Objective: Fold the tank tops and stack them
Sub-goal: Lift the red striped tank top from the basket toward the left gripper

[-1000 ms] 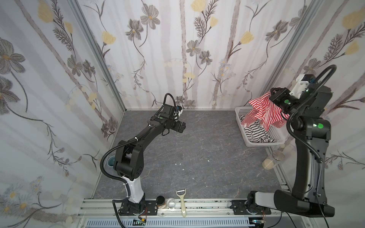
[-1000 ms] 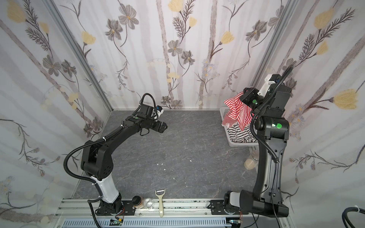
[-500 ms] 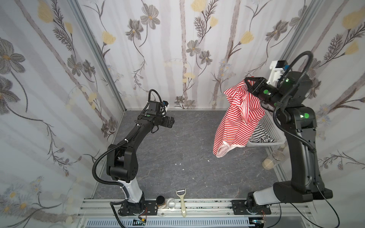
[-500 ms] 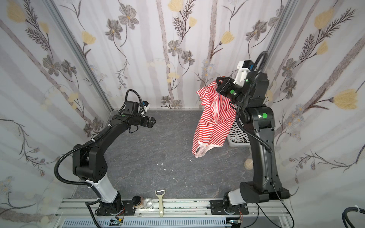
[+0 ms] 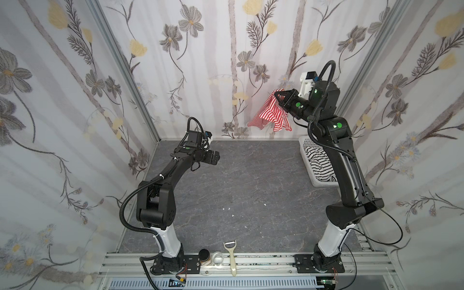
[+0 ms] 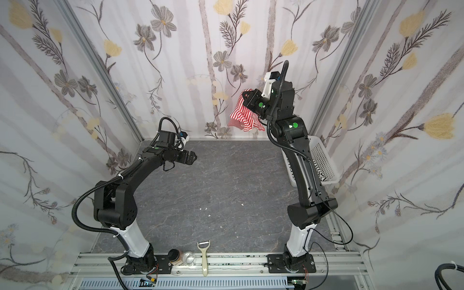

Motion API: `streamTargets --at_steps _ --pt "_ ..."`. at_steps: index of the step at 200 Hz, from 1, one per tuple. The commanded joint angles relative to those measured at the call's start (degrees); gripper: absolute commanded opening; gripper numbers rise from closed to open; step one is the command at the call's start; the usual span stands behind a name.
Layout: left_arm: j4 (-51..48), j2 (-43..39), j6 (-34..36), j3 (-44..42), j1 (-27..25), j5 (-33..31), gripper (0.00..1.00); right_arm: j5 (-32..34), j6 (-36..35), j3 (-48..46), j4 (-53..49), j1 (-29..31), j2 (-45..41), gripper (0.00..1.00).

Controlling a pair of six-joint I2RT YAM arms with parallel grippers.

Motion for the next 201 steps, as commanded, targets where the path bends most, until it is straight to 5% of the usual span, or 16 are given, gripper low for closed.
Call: streamTargets --at_steps 1,30,51,172,201 --pt "1.5 0.7 -0.7 -1.1 0.1 1.5 1.00 5.2 -0.1 -10.8 -2.7 2.2 -1.3 0.00" --pt "2.6 0.4 -1.6 -4.1 0.1 2.6 1.00 3.2 2.6 -32.7 7.3 4.7 -3.4 0.00" --pt "3.1 -0.6 -1.5 -7.1 0.2 3.7 1.00 0.5 3.5 -38.5 10.4 6.9 -1.5 0.00" --pt "5.1 -10.2 2.3 -25.8 1.8 19.0 1.00 -5.9 6.4 -14.0 8.4 12.9 30.2 0.00" --pt "9.1 -8.7 0.9 -28.3 1.8 24.0 0.95 -6.9 6.7 -13.7 9.3 13.1 32.1 0.19"
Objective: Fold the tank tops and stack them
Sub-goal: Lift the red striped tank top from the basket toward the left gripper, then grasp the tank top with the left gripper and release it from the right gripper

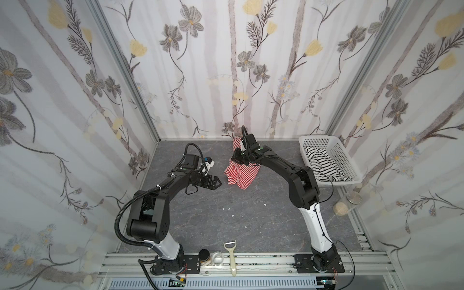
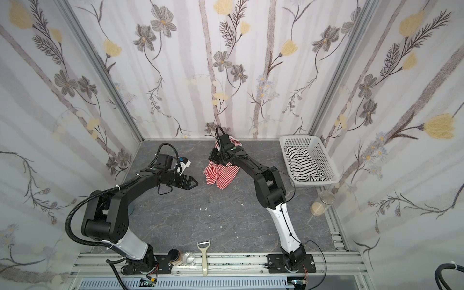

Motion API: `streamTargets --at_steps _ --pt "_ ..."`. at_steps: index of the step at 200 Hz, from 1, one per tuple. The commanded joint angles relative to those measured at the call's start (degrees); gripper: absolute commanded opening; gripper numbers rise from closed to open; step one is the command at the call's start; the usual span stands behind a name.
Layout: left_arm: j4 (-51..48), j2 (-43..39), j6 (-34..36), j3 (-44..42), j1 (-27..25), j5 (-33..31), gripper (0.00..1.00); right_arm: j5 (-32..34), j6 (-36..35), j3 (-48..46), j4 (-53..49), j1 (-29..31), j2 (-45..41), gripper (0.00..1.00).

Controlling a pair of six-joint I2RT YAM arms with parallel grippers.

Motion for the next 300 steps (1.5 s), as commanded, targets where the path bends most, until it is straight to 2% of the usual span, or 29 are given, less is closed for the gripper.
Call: streamTargets --at_steps 1,19,38,49,87,123,172,216,254,300 --pt "4.7 1.1 -0.2 -1.5 0.0 6.7 0.95 -1.9 1.3 0.8 2.8 0.2 0.9 0.20" --pt "5.5 3.2 -1.1 -1.2 -0.1 9.9 0.89 -3.5 0.3 -0.8 4.7 0.6 -0.7 0.40" --pt "6.4 4.6 -1.7 -0.8 -0.7 11.0 0.86 -3.3 -1.5 -4.3 6.4 0.9 -5.1 0.49" --pt "7.4 5.2 -2.2 -0.5 -1.2 9.6 0.85 -2.5 -2.2 -6.7 6.6 1.0 -7.9 0.50" --pt "10.3 9.5 -5.1 1.7 -1.9 9.2 0.79 0.8 -3.5 -22.6 10.0 1.0 -20.9 0.49" --pt "13.4 11.2 -6.9 2.7 -4.1 4.7 0.76 1.6 -1.6 -42.6 18.5 0.9 -32.3 0.37" --pt "16.1 13.4 -8.8 3.4 -7.1 2.3 0.74 1.9 2.4 -60.5 26.4 0.6 -39.9 0.32" --pt "17.3 15.7 -11.2 5.2 -8.6 0.5 0.75 1.4 4.8 -68.1 30.9 0.7 -41.9 0.31" --pt "17.3 17.1 -16.4 5.5 -8.6 0.5 0.71 1.5 6.0 -71.5 33.0 0.6 -42.4 0.31" --pt "17.1 16.6 -18.2 4.1 -8.6 0.1 0.60 1.2 6.5 -73.3 34.5 0.6 -42.2 0.30"
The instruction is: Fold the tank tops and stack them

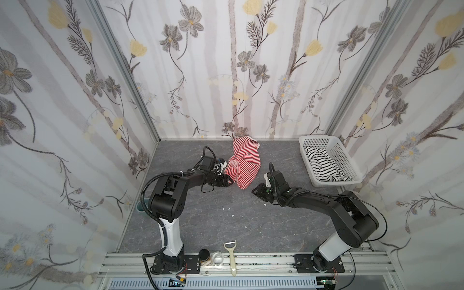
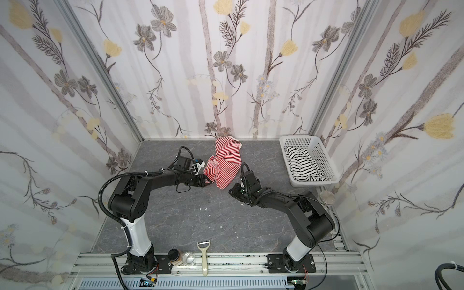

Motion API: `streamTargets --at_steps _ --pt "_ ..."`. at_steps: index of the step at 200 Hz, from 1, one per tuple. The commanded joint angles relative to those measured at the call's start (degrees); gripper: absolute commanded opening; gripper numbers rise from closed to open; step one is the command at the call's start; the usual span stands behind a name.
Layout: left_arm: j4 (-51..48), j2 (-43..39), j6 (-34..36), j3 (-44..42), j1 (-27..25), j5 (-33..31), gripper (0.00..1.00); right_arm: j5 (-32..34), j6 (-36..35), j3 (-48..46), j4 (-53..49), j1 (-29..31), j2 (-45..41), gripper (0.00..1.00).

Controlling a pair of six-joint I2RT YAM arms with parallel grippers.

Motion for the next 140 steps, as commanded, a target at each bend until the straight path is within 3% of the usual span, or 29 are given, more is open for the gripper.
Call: streamTargets --at_steps 1,33,140 --pt "0.4 -0.4 -2.0 -0.9 -0.1 -0.4 0.60 -0.1 1.1 -0.2 3.4 0.0 -0.2 0.30" --pt "0.3 -0.8 -1.6 -1.5 0.2 -2.1 0.42 0.2 0.9 -0.2 3.3 -0.1 -0.3 0.29" --pt "0.3 -0.7 -1.1 -1.0 1.2 -4.1 0.35 0.1 1.8 -4.2 6.0 -0.1 0.0 0.28"
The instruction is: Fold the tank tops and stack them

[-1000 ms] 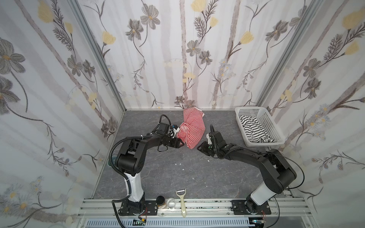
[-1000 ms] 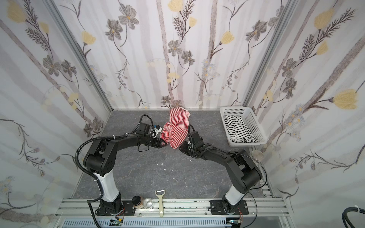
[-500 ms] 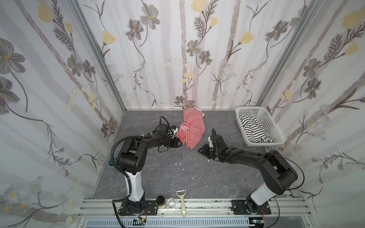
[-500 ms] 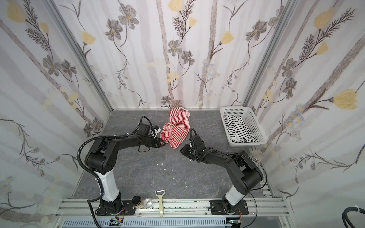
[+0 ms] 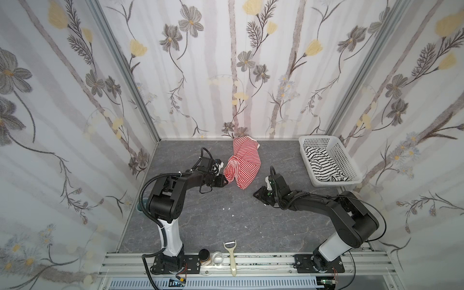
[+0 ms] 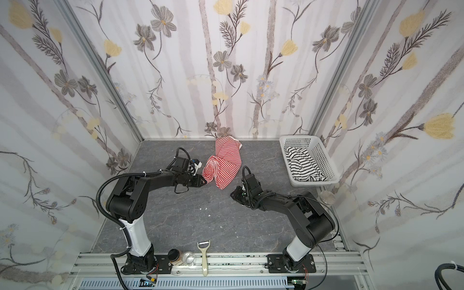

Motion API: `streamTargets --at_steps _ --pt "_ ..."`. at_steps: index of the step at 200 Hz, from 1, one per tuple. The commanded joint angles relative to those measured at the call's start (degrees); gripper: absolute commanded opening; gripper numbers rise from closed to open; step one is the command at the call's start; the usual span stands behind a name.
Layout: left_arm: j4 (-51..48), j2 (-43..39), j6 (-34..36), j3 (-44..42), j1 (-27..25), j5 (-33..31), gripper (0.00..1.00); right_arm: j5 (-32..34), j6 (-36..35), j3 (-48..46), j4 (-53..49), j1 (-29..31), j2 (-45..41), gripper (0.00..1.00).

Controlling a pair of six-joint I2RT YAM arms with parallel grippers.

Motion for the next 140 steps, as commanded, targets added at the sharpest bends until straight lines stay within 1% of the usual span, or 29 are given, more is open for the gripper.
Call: streamTargets --at_steps 1,57,73,106,126,140 --pt "0.1 0.3 -0.1 0.5 0.1 -0.2 0.35 0.0 1.1 -0.6 3.3 -0.1 0.1 0.28" --pt "0.3 1.4 0.1 1.5 0.1 -0.4 0.35 0.2 1.7 -1.8 4.3 -0.1 -0.3 0.28" --pt "0.3 1.8 0.1 1.8 0.1 0.0 0.30 0.2 1.8 -1.9 4.4 0.0 -0.3 0.28" --pt "0.3 1.4 0.0 1.6 0.1 0.1 0.29 0.2 1.8 -1.9 4.4 0.0 -0.2 0.28" --pt "0.3 0.6 0.0 1.2 0.1 0.4 0.24 0.1 1.8 -2.0 4.6 0.0 -0.2 0.28" --pt "0.2 0.2 0.2 1.0 0.2 1.2 0.14 -0.4 1.8 -1.9 5.3 0.0 0.0 0.28"
